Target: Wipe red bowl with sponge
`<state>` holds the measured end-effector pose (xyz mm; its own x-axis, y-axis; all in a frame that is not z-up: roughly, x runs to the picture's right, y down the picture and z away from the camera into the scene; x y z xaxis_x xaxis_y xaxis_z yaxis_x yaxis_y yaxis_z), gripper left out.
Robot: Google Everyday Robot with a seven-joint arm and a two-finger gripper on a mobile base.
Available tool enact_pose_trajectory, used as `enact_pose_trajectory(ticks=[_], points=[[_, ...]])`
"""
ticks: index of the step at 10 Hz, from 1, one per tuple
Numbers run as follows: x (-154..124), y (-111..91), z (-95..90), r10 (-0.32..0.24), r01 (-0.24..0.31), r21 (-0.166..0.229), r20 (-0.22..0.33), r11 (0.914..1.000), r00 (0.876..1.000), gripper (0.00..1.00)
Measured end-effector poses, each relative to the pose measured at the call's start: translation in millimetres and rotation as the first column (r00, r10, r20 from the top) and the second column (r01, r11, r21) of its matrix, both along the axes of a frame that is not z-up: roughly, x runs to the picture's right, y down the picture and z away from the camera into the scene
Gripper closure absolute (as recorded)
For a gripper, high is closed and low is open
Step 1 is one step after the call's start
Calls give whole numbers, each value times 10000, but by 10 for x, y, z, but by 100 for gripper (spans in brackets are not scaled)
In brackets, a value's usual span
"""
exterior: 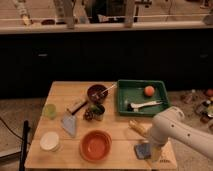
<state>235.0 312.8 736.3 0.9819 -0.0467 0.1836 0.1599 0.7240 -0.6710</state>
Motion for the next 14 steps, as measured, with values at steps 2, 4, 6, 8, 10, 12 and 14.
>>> enact_pose_trajectory(ticks=[2, 4, 6, 8, 10, 12, 14], points=[[1, 56, -21, 14, -14, 2, 238, 10000, 9997, 20], [-21, 111, -23, -21, 22, -27, 502, 10000, 9987, 20], [-38, 150, -12, -26, 25, 14, 646, 10000, 9979, 20], [-34, 216, 1, -31, 21, 154, 671, 9999, 9977, 20], [-62, 267, 42, -104, 86, 260, 708, 9996, 9974, 27], [-65, 302, 64, -72, 48, 329, 753, 9994, 9971, 47], [-77, 327, 82, -76, 46, 347, 870, 9994, 9962, 68]])
